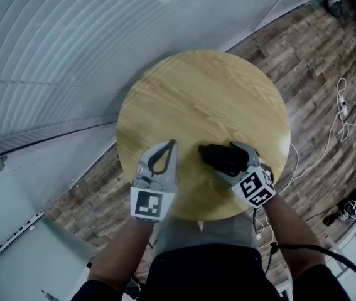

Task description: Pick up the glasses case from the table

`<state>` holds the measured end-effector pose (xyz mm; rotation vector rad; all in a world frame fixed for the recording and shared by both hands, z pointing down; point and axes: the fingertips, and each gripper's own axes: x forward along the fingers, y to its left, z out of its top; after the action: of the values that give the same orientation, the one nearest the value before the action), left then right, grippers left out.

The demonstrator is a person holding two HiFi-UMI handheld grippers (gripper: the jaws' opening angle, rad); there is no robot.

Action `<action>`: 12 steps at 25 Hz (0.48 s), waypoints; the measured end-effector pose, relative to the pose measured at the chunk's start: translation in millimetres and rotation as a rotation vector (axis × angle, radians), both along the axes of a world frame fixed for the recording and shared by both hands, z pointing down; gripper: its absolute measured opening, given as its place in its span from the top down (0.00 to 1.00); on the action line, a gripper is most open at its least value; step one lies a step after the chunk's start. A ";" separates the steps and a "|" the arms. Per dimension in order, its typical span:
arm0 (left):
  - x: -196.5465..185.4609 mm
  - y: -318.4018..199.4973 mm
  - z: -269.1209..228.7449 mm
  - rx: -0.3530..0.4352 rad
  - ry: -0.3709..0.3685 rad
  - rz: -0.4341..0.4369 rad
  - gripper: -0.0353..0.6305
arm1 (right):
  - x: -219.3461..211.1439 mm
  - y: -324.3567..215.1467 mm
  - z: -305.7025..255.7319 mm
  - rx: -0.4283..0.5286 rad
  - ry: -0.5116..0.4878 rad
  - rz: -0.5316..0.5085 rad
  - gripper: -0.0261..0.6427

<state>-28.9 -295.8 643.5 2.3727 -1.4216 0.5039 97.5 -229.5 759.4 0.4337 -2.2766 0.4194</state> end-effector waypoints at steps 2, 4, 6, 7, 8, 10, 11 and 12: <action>-3.6 0.7 -2.7 0.004 0.006 -0.007 0.94 | -2.3 -2.9 1.8 -0.026 0.016 0.005 0.39; -8.9 2.0 -5.2 0.003 0.005 -0.019 0.94 | -5.3 -7.0 -2.9 -0.041 0.002 0.039 0.42; -10.6 5.0 -9.1 0.001 0.001 -0.028 0.94 | -3.4 -9.7 -13.0 -0.033 -0.021 0.081 0.42; -10.2 5.9 -12.0 0.002 0.002 -0.030 0.94 | -1.2 -11.4 -19.3 -0.026 -0.033 0.100 0.42; -9.7 5.7 -15.6 0.005 0.002 -0.031 0.94 | 0.9 -13.6 -26.2 -0.021 -0.047 0.119 0.42; -9.7 3.1 -25.1 0.015 0.006 -0.031 0.94 | 4.2 -18.2 -39.3 -0.023 -0.067 0.153 0.42; -10.1 1.4 -30.3 0.021 0.010 -0.031 0.94 | 6.0 -20.0 -45.0 -0.028 -0.068 0.170 0.42; -10.8 0.0 -35.7 0.028 0.015 -0.032 0.94 | 8.1 -21.5 -50.6 -0.033 -0.066 0.186 0.42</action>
<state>-39.6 -295.9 607.8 2.3663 -1.4667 0.4608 105.5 -251.0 708.8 0.6262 -2.2977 0.5718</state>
